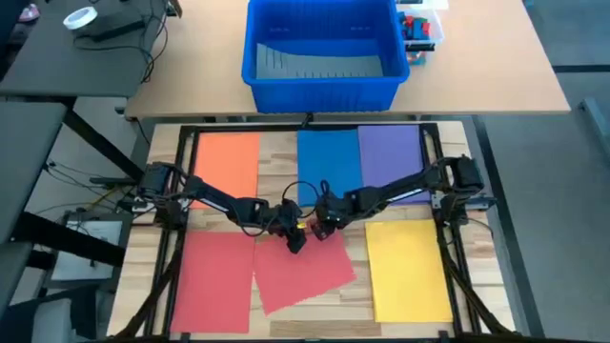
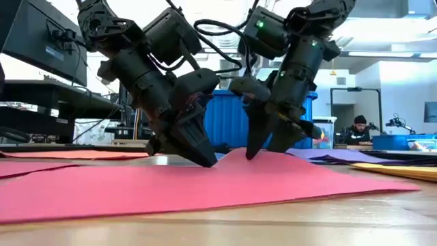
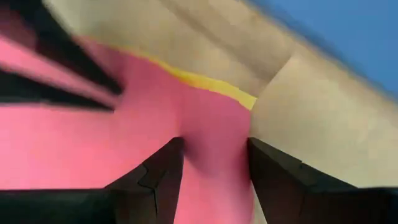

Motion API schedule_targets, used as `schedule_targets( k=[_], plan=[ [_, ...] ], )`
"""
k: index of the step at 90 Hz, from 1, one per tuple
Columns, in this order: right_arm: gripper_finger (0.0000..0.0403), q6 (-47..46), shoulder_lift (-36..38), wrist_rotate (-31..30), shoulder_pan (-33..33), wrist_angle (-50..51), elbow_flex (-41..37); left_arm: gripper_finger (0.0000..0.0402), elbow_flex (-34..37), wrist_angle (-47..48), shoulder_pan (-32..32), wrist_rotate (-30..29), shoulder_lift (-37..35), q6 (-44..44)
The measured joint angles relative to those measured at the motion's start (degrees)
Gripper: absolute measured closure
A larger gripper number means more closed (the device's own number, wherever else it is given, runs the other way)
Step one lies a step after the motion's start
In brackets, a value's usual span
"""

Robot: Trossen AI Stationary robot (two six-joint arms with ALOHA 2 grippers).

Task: Organize paper
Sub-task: Stack the red paper on top of the other red paper

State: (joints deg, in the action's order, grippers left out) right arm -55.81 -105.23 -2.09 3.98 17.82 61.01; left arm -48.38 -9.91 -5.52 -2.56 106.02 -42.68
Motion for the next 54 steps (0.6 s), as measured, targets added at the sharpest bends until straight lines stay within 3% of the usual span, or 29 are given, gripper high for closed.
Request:
schedule_targets(
  k=[16,44,54],
  plan=[
    [0.0237,2.8,4.3,0.0,1.8,-0.7,0.0,0.0359,0.0,0.0,0.0,0.0,0.0,0.1],
    [0.0237,27.8,5.5,-0.4,8.5,-3.7,0.2,0.0359,0.0,0.0,0.0,0.0,0.0,1.4],
    [0.0237,32.2,4.8,-0.9,10.5,-4.3,0.1,0.0359,0.0,0.0,0.0,0.0,0.0,1.5]
  ],
)
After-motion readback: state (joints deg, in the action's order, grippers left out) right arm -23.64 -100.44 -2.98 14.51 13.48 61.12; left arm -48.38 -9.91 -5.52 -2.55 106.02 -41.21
